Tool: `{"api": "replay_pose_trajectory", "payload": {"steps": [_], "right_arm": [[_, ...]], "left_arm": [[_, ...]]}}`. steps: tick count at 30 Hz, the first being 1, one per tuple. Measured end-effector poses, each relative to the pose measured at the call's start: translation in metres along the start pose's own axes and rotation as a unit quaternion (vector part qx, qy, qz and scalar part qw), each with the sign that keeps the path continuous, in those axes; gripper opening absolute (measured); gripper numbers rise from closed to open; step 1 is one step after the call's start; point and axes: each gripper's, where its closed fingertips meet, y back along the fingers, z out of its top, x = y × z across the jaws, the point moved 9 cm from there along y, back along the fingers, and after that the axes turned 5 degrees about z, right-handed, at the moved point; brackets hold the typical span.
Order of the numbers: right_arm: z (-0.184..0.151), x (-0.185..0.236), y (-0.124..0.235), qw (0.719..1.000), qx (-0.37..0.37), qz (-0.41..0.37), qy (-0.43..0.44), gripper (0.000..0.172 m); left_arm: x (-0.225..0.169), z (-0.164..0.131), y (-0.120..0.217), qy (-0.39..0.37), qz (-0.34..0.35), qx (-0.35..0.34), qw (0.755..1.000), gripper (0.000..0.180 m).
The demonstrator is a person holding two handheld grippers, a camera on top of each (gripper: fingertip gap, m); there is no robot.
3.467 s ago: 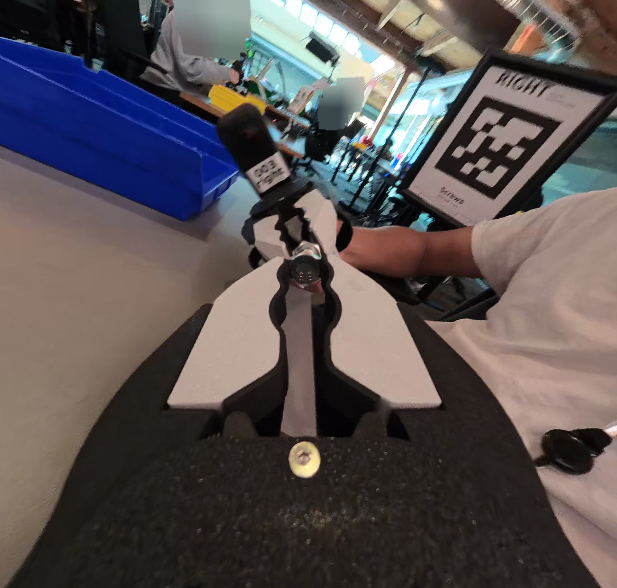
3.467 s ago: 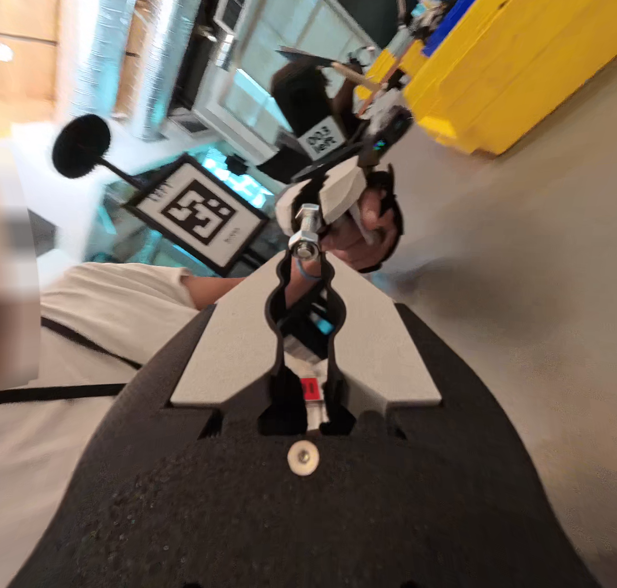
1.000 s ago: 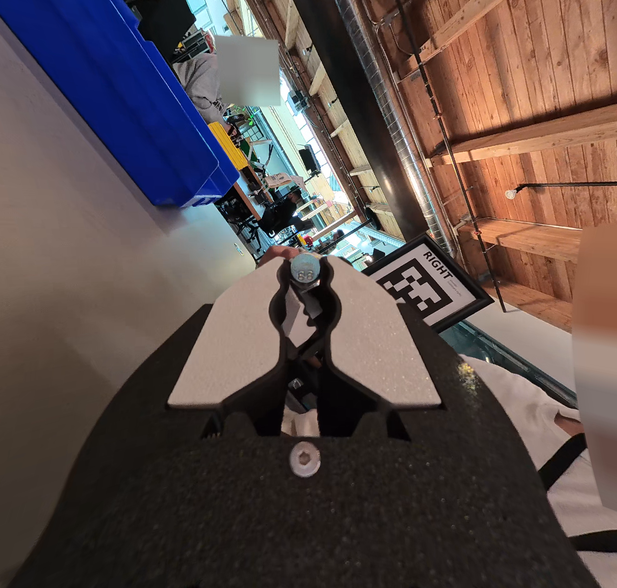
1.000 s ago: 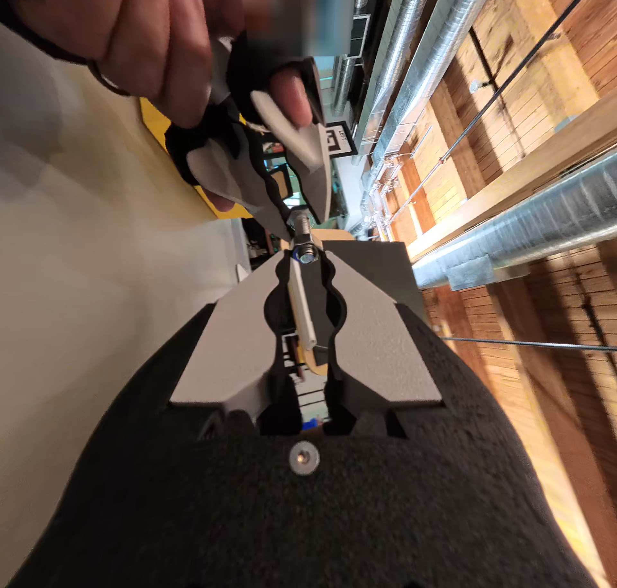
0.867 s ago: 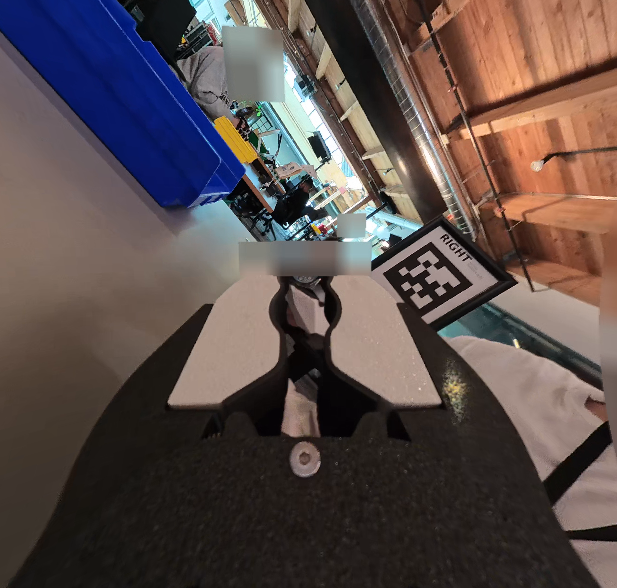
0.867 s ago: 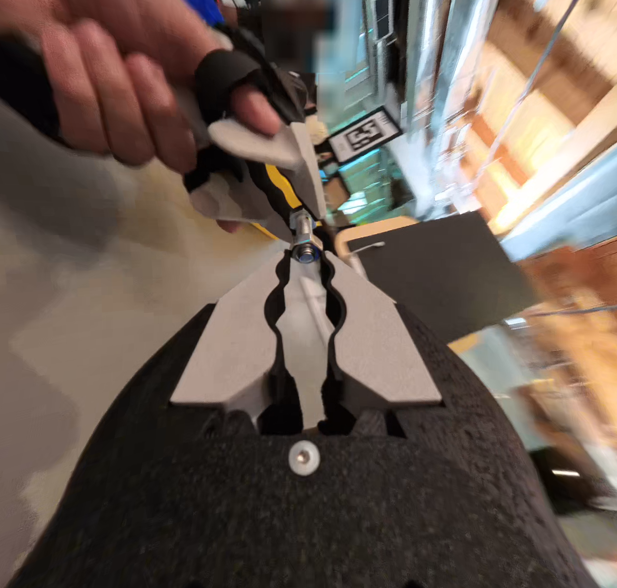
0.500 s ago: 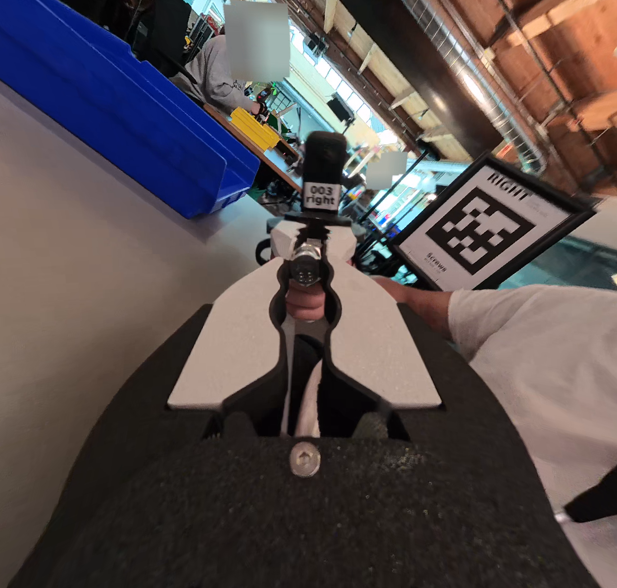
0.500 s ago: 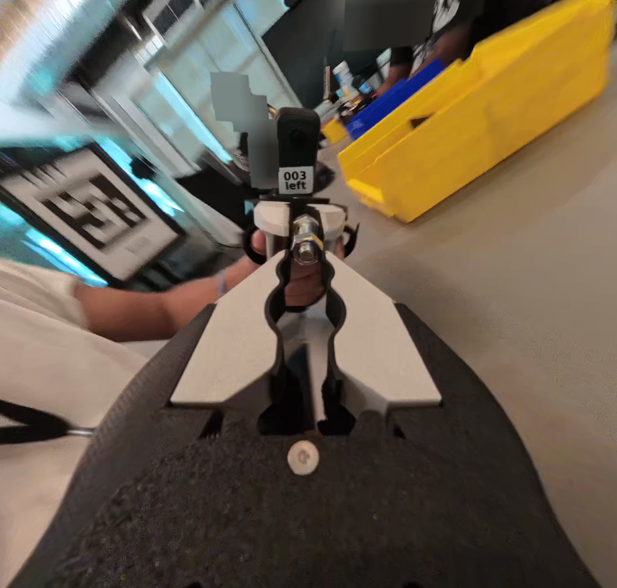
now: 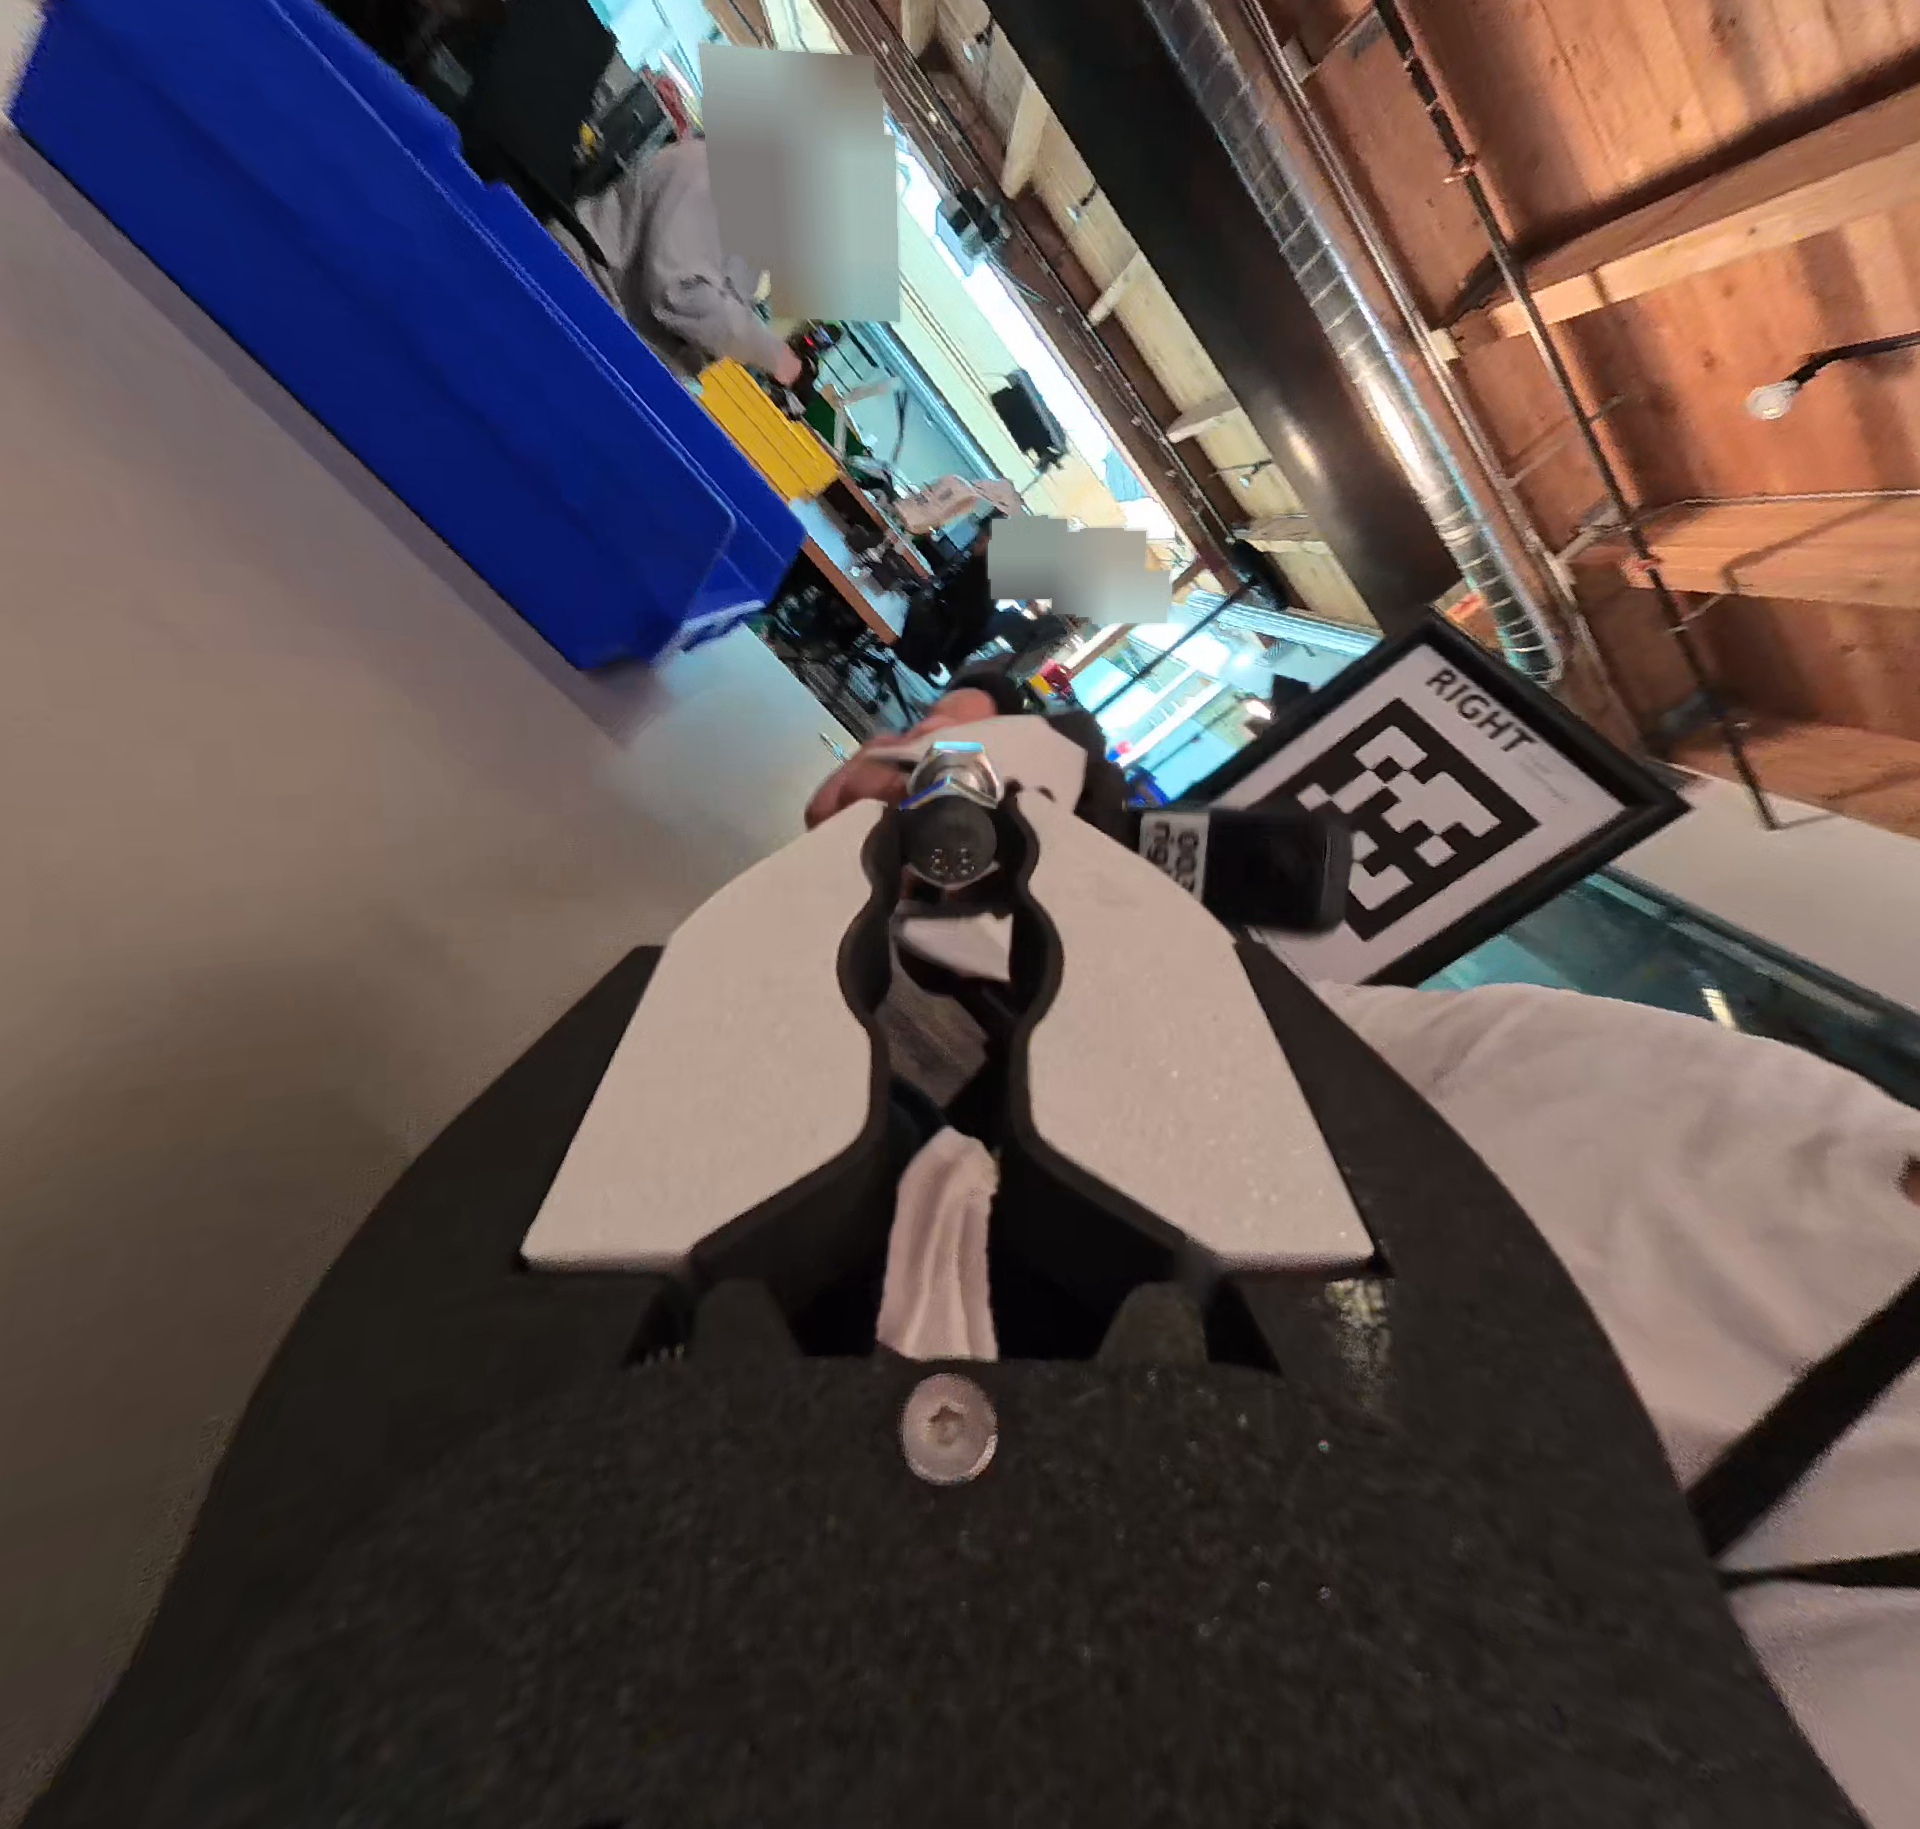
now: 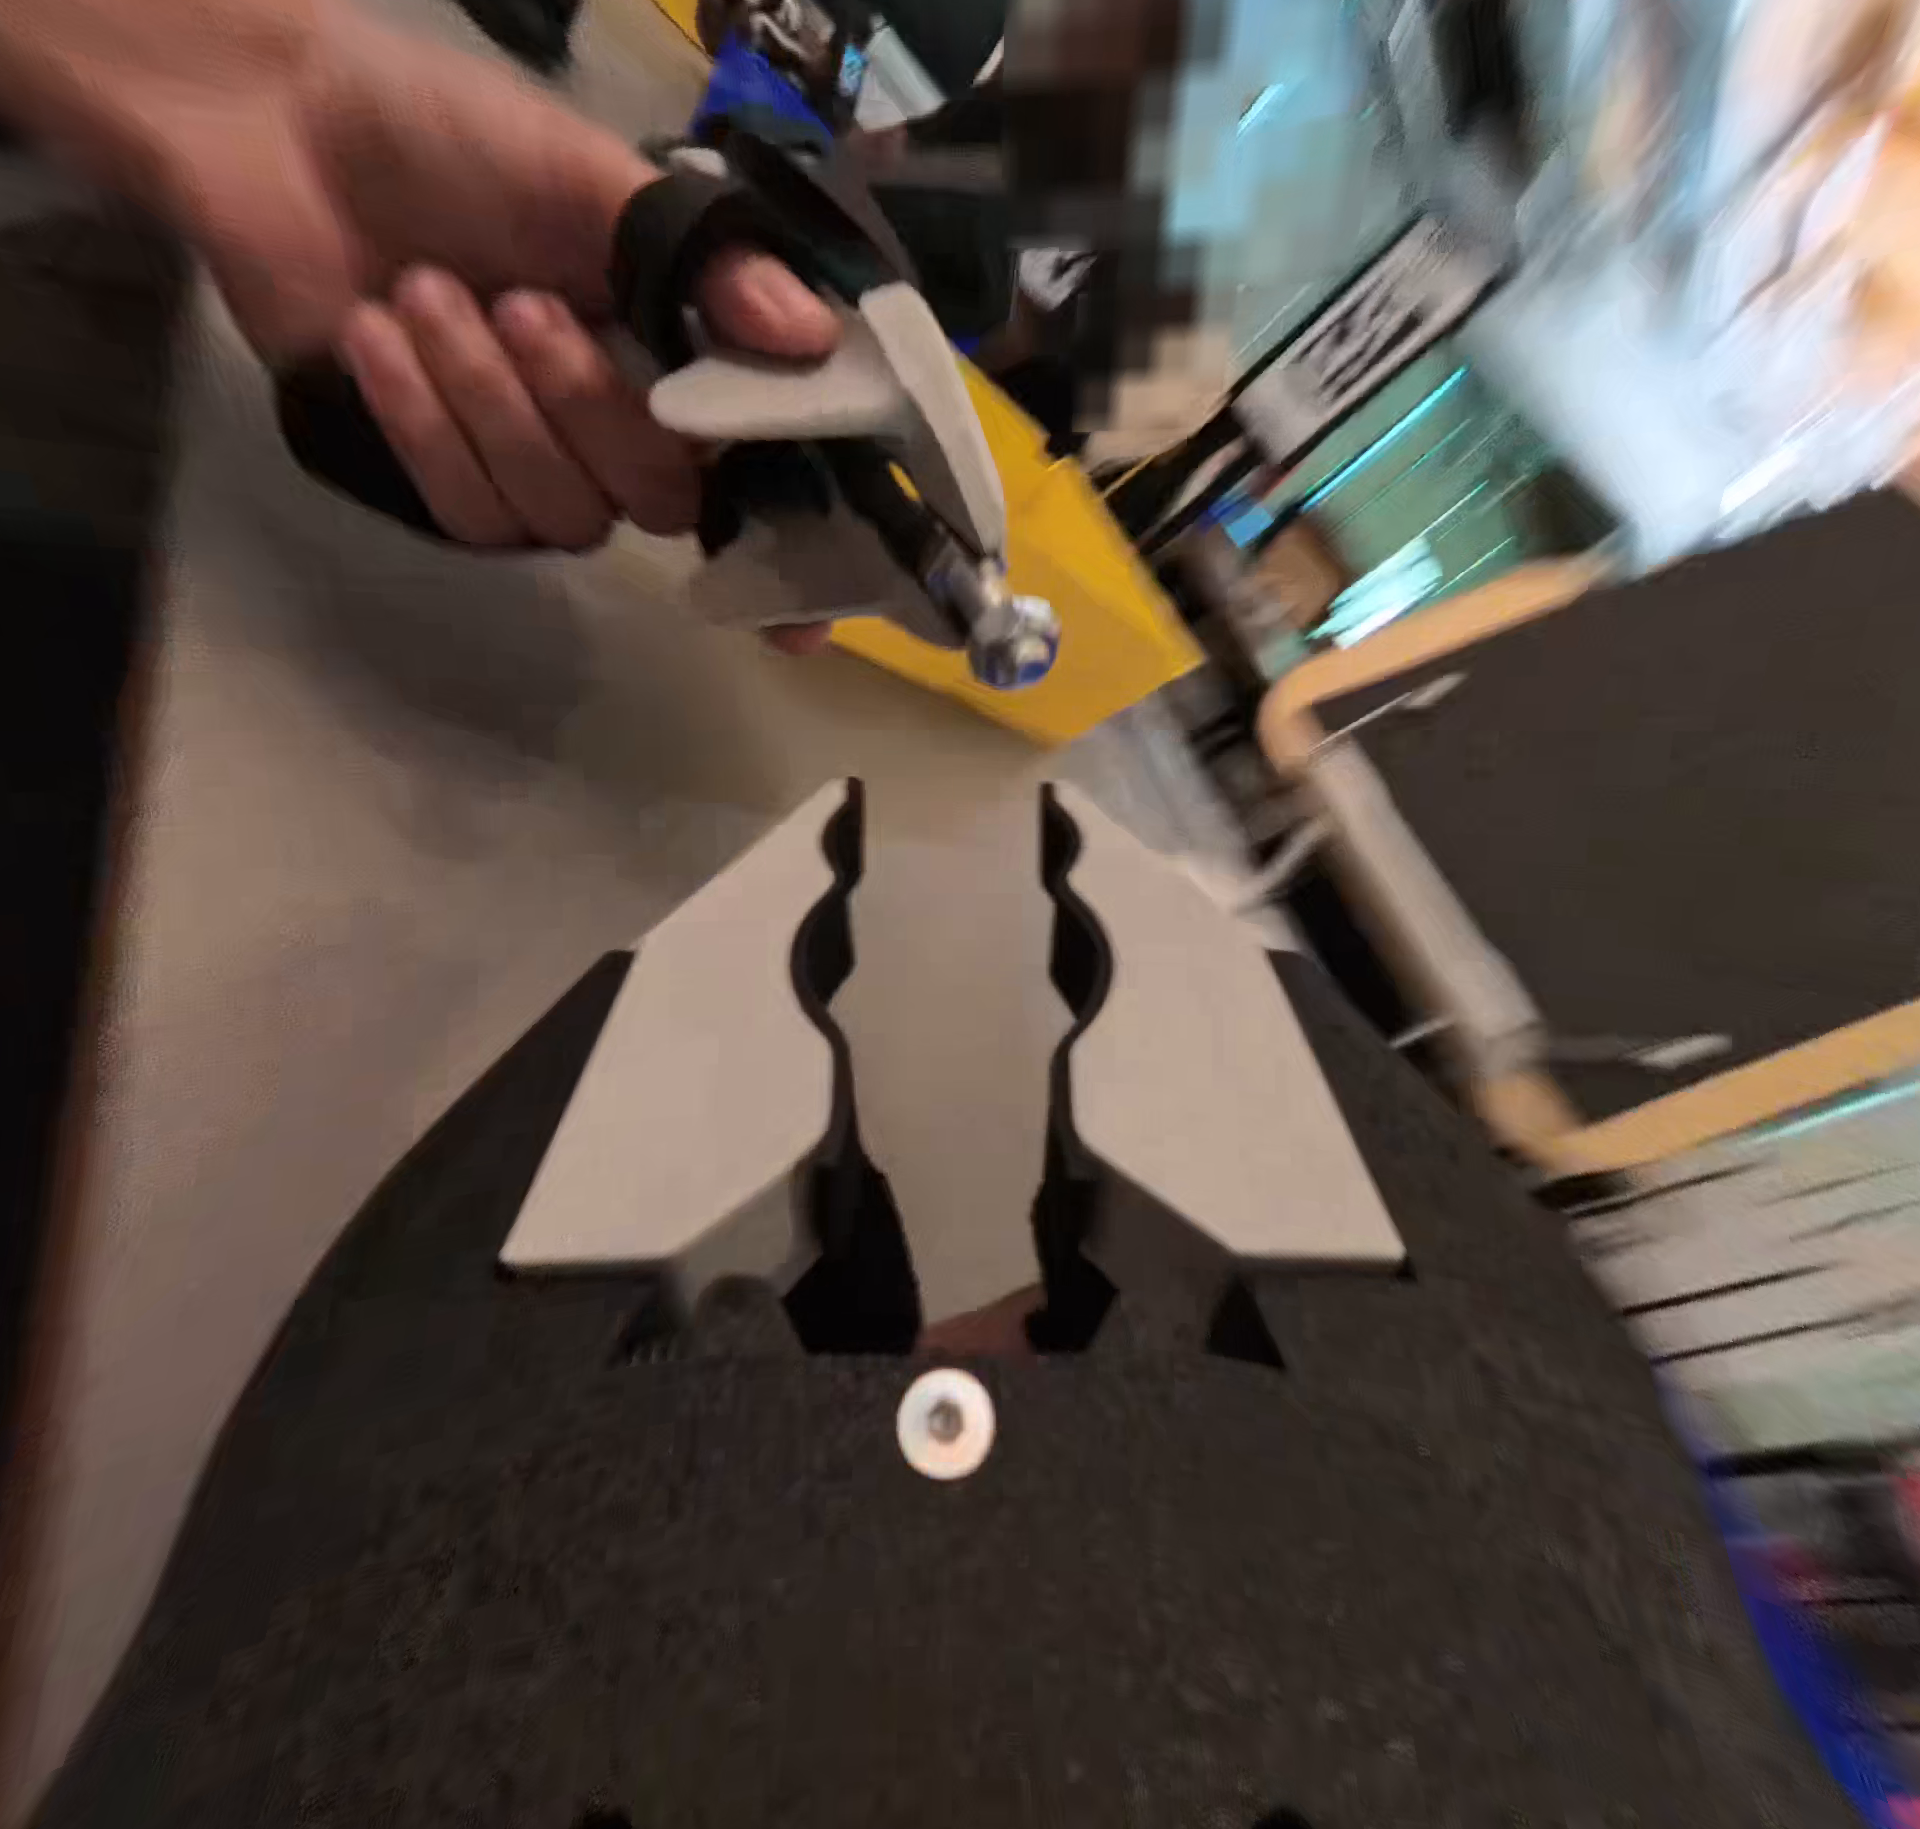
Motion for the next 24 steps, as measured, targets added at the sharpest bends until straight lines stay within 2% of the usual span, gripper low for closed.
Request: {"api": "replay_pose_trajectory", "payload": {"steps": [1, 3, 10, 12, 14, 17, 19, 21, 23, 24], "right_arm": [[0.002, 0.005, 0.002, 0.996, 0.006, -0.016, 0.088, 0.027], [0.002, 0.012, 0.002, 0.981, 0.030, -0.039, 0.186, 0.032], [0.004, 0.025, 0.004, 0.938, 0.027, -0.064, 0.339, 0.036], [0.003, 0.027, 0.002, 0.930, 0.033, -0.066, 0.359, 0.031], [0.004, 0.025, 0.004, 0.932, 0.026, -0.076, 0.354, 0.017], [0.007, 0.022, 0.006, 0.956, 0.022, -0.053, 0.289, 0.017], [0.008, 0.017, 0.007, 0.983, 0.019, -0.005, 0.180, 0.017], [0.008, 0.008, 0.006, 0.997, 0.011, 0.064, 0.032, 0.017], [0.005, -0.004, 0.004, 0.983, -0.006, 0.127, -0.135, 0.017], [0.002, -0.010, 0.002, 0.961, -0.014, 0.161, -0.226, 0.017]], "left_arm": [[0.001, -0.001, -0.001, 0.011, -0.004, 0.008, 1.000, 0.017], [0.003, -0.005, -0.004, 0.021, -0.005, 0.028, 0.999, 0.017], [0.002, -0.017, -0.015, 0.028, -0.015, 0.083, 0.996, 0.017], [0.001, -0.020, -0.017, 0.028, -0.015, 0.092, 0.995, 0.017], [0.001, -0.022, -0.018, 0.027, -0.016, 0.102, 0.994, 0.017], [0.000, -0.022, -0.019, 0.026, -0.020, 0.103, 0.994, 0.017], [-0.001, -0.022, -0.019, 0.007, -0.008, 0.108, 0.994, 0.017], [-0.002, -0.022, -0.018, -0.024, 0.005, 0.119, 0.993, 0.017], [-0.004, -0.021, -0.018, -0.040, 0.008, 0.112, 0.993, 0.017], [-0.005, -0.020, -0.018, -0.047, 0.010, 0.107, 0.993, 0.017]]}}
